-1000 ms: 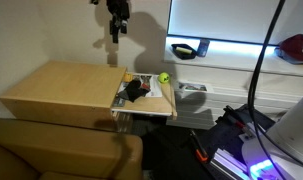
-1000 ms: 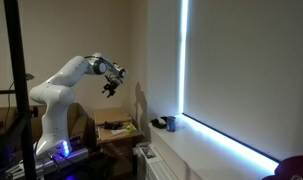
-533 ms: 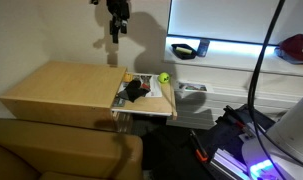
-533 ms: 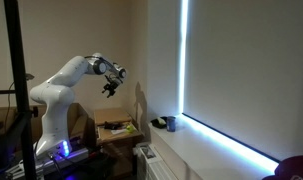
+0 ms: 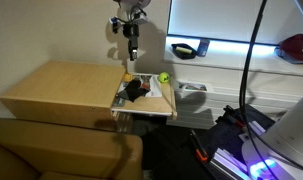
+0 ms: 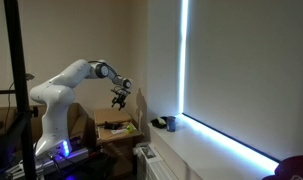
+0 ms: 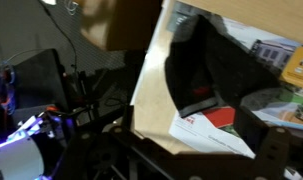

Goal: Move the sock from the drawer to the white table.

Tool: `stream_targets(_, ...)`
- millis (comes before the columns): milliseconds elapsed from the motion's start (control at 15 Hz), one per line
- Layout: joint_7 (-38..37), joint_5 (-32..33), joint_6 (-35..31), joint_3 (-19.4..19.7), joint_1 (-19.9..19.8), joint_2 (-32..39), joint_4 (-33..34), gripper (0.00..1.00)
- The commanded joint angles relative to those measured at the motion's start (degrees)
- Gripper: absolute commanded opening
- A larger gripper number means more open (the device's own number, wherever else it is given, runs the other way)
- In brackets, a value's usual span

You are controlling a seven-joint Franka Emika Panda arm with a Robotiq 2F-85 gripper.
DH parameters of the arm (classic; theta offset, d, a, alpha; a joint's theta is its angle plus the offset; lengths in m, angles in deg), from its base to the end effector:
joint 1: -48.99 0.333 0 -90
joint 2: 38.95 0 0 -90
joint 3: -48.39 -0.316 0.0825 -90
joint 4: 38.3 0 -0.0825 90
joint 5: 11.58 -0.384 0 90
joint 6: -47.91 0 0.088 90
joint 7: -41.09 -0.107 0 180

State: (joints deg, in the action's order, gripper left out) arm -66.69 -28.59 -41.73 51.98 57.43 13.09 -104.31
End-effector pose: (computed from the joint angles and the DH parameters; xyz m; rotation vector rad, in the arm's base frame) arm 0.6994 0.1025 0.2220 1.6681 -2.2325 -0.6713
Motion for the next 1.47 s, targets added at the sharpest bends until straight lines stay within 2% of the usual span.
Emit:
stream_targets(0,0.4,-0.9,-16.0,3.8,2.6,-2.3,-12.2,1.00)
stream_targets(67,0.2,0.0,-19.1,0.5,0.7,-3.1,-15.8,1.00)
stream_targets(200,6.5,-2.2,-17.7,-3.3,-1.1,-5.3,-21.4,1.00)
stream_targets(333,9.8,-2.1,-20.3,-4.6,-0.4,-7.5,-26.5,1.00)
stream_targets(400,5.7,-0.9,-16.5,-3.3,-0.2,-1.5,-17.6,1.00)
stream_targets(667,7.7,-1.2,-18.2,-4.3,0.3,-5.1,-23.1,1.00)
stream_targets(1067,8.8,0.5,-35.3,-4.5,3.5,-5.8,-32.6,1.00)
stream_targets(1333,8.7,0.6,-44.1,-4.6,5.1,-6.3,-37.9,1.00)
stream_targets(1400,8.7,0.6,-44.3,-4.7,5.1,-6.1,-38.4,0.90)
